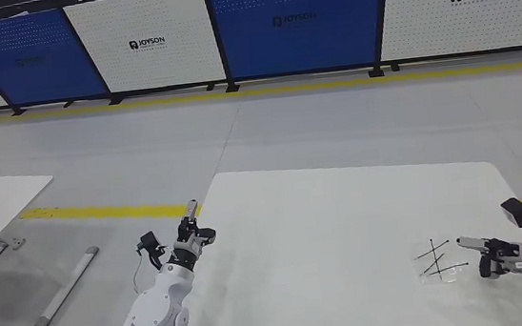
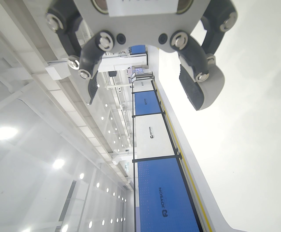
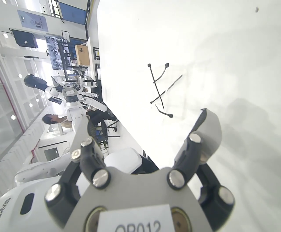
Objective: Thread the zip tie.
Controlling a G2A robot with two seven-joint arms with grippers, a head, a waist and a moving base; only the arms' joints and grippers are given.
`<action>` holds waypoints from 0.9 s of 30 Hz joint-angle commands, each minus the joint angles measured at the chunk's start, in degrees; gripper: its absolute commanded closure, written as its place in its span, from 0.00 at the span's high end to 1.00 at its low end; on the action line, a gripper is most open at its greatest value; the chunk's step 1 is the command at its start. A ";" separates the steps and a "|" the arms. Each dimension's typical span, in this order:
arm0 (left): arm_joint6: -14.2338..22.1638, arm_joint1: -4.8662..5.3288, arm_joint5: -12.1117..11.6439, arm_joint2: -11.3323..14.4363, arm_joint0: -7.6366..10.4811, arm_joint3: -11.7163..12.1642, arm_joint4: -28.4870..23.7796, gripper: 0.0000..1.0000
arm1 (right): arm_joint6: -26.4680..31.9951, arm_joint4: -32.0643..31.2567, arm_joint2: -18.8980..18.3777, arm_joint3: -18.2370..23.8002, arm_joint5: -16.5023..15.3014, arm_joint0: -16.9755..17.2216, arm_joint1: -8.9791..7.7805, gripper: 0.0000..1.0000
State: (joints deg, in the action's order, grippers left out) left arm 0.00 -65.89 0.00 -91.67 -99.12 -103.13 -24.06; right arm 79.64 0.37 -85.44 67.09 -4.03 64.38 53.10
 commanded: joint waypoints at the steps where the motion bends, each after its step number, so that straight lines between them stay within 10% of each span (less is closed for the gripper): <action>1: 0.00 0.00 0.00 0.00 0.00 0.00 0.00 1.00 | -0.03 -0.44 0.29 0.32 -0.26 0.11 0.00 1.00; 27: 0.00 0.00 0.00 0.00 0.00 0.00 0.00 1.00 | -2.32 -0.57 4.65 0.11 -1.16 -0.15 -0.62 1.00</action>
State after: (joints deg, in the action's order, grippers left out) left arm 0.00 -65.89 0.00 -91.67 -99.12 -103.13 -24.06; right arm 77.46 -0.26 -80.79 67.15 -5.23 64.09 52.54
